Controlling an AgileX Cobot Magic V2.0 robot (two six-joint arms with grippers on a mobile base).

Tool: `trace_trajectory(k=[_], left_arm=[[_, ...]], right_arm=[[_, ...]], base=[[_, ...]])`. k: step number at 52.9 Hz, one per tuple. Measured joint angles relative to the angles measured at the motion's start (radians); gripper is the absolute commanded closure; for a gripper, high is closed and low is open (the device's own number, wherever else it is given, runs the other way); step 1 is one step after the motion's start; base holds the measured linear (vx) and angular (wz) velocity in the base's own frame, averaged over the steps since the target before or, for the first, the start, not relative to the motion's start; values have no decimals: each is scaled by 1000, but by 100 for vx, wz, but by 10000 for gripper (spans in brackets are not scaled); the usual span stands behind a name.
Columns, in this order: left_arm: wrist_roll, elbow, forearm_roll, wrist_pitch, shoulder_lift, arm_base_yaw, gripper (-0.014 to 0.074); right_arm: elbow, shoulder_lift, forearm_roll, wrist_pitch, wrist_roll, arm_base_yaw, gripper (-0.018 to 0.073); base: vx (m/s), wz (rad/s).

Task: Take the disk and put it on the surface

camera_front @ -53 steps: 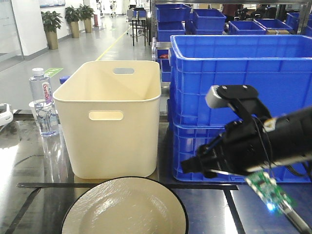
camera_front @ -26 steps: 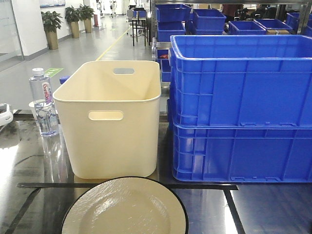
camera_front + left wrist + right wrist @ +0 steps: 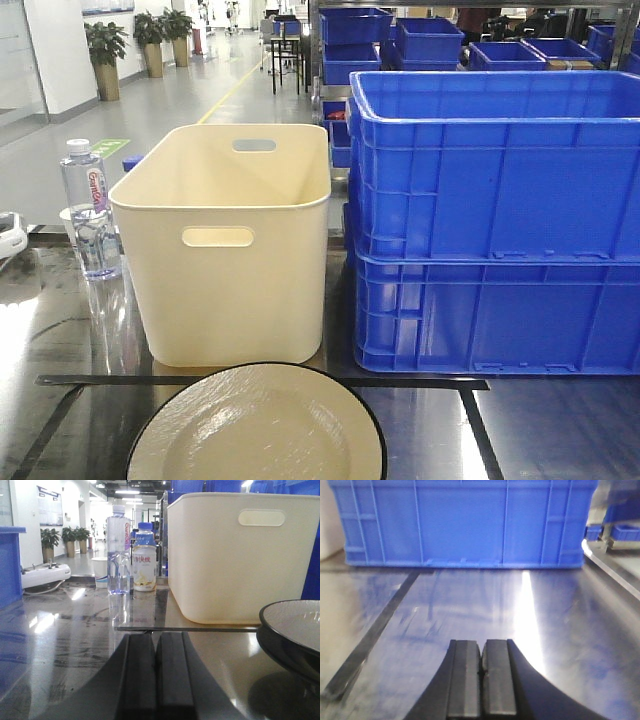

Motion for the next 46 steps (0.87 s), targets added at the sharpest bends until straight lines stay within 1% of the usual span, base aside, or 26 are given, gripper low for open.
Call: trace_trajectory(k=[46], left_arm=[[-1, 0, 0, 3, 0, 0, 604]], right_arm=[[0, 0, 0, 24, 1, 0, 568]], base=[[0, 0]])
